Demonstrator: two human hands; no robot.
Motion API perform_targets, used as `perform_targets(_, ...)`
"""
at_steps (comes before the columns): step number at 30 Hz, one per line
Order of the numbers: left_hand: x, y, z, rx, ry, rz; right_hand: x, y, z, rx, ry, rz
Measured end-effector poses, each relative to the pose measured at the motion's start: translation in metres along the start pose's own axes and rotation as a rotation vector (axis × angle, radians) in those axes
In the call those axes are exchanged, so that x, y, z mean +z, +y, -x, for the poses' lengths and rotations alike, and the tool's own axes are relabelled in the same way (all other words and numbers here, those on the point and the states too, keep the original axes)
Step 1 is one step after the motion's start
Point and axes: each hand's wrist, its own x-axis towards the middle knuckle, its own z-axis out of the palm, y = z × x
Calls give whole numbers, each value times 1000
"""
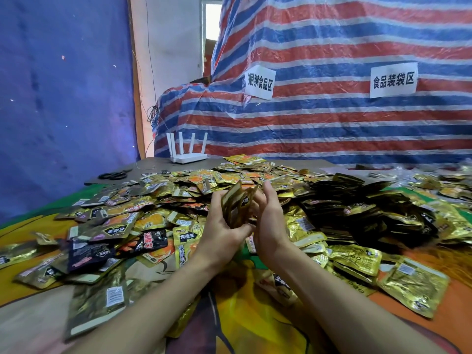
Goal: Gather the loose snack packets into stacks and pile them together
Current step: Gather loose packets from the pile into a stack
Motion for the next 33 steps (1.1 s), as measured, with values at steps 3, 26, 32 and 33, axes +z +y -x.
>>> perform_targets(3,0,2,2,-47,-84,31,4,4,1,20,-25,-16)
perform_targets(26,1,7,-4,-221,137,-60,-15,-18,1,-41,-21,616)
perform_targets(32,3,7,1,-264,-102,-129,-43,-44,34,-145,9,1000)
perform_targets(33,2,8,2,-272,-118,-133,-51,-52,42,-162,32,1058)
